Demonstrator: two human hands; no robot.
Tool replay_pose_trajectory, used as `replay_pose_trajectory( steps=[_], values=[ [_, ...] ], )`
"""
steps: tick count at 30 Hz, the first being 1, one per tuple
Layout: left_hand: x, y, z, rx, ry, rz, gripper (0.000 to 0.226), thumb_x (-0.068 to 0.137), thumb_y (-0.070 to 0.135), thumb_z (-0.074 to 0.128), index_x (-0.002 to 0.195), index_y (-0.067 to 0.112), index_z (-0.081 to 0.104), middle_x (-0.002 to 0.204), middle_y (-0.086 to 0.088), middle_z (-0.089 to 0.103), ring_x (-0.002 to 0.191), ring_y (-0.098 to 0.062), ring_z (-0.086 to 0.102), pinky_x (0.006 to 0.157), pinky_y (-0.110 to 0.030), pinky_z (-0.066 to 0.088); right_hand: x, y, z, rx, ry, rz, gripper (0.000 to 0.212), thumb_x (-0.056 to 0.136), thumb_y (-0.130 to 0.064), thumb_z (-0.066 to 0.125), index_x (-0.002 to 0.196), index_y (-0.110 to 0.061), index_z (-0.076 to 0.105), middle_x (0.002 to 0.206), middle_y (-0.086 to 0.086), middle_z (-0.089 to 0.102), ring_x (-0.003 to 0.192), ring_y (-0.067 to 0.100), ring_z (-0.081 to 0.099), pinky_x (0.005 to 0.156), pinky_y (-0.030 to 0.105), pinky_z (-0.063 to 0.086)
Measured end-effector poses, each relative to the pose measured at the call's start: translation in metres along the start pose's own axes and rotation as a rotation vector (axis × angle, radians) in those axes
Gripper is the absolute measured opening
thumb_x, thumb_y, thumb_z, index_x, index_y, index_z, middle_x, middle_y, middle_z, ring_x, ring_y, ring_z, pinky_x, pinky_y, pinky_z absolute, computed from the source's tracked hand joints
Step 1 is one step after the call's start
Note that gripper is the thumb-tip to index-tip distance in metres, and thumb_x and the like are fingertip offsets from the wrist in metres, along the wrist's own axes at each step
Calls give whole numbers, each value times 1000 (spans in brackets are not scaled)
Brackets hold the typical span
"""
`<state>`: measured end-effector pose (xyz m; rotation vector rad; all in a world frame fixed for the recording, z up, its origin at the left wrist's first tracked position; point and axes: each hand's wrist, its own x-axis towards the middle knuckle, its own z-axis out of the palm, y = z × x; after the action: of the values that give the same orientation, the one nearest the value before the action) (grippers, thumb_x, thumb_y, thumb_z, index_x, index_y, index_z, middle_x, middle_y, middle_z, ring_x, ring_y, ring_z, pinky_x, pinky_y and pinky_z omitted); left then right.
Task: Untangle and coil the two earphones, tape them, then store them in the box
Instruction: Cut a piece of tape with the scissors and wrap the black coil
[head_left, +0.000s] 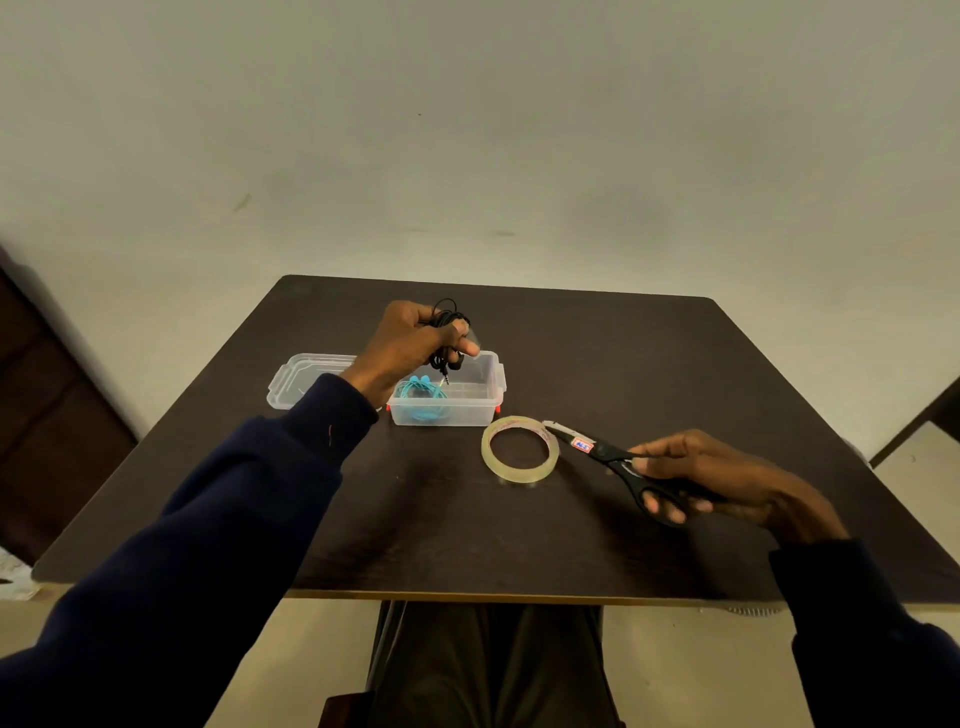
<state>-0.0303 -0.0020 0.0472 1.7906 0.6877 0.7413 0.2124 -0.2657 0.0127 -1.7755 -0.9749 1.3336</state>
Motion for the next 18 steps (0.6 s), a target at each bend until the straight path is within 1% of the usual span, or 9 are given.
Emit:
replay_pose_trajectory(
  steps=[2, 3, 8, 10, 12, 14, 15, 17, 18],
  values=[
    [0, -1, 1, -7, -3, -9, 13, 97, 16, 65, 97, 5, 72, 89, -12, 76, 68, -13, 67, 69, -23, 60, 10, 1, 10, -3, 61, -7, 23, 101, -16, 56, 113, -2, 70, 77, 17, 70, 57, 15, 65, 50, 22, 43],
    [0, -2, 1, -7, -1, -12, 13, 97, 16, 65, 98, 5, 73, 89, -12, 77, 67, -13, 67, 68, -22, 60, 15, 0, 17, -9, 101, -8, 22, 101, -17, 57, 110, -3, 72, 77, 15, 70, 59, 14, 65, 54, 24, 44],
    [-3, -6, 1, -22, 1, -35, 9, 96, 15, 66, 93, 10, 72, 76, 1, 77, 62, -8, 67, 66, -21, 60, 38, -4, 54, -96, 314, -58, 19, 99, -21, 63, 100, -8, 76, 87, 12, 70, 69, 14, 62, 55, 21, 49],
    [-4, -9, 0, -35, 2, -49, 8, 96, 14, 66, 92, 11, 72, 74, 3, 77, 62, -7, 67, 66, -21, 60, 46, -8, 65, -183, 379, -84, 24, 101, -27, 60, 103, -7, 74, 92, 11, 71, 73, 16, 62, 55, 22, 52],
    [-3, -12, -2, -40, 3, -58, 7, 96, 14, 66, 92, 12, 71, 75, 3, 77, 64, -8, 68, 68, -22, 60, 54, -14, 74, -344, 406, -62, 29, 101, -37, 59, 105, -10, 69, 96, 9, 71, 77, 16, 63, 57, 23, 51],
    [-4, -15, -2, -37, 4, -61, 7, 96, 16, 67, 93, 13, 72, 79, 1, 78, 67, -10, 69, 71, -25, 62, 61, -19, 83, -539, 442, -20, 40, 96, -51, 61, 106, -12, 67, 98, 9, 70, 83, 16, 63, 64, 25, 49],
    [-4, -16, -2, -36, 4, -61, 7, 96, 16, 67, 94, 12, 72, 80, 0, 78, 67, -11, 69, 73, -27, 62, 66, -19, 86, -647, 480, -6, 50, 92, -59, 61, 108, -11, 65, 104, 11, 68, 92, 19, 62, 71, 28, 50],
    [-5, -16, -2, -36, 4, -61, 7, 96, 16, 67, 95, 11, 72, 81, -1, 78, 67, -11, 69, 75, -28, 62, 74, -19, 97, -823, 545, 15, 73, 85, -72, 60, 126, -11, 57, 130, 11, 56, 121, 26, 51, 94, 38, 49],
    [-6, -16, -2, -37, 4, -62, 8, 96, 16, 67, 96, 11, 72, 81, -1, 78, 67, -11, 69, 75, -28, 62, 76, -21, 104, -870, 562, 15, 83, 82, -75, 60, 135, -11, 50, 140, 11, 49, 130, 28, 44, 102, 41, 45]
  ],
)
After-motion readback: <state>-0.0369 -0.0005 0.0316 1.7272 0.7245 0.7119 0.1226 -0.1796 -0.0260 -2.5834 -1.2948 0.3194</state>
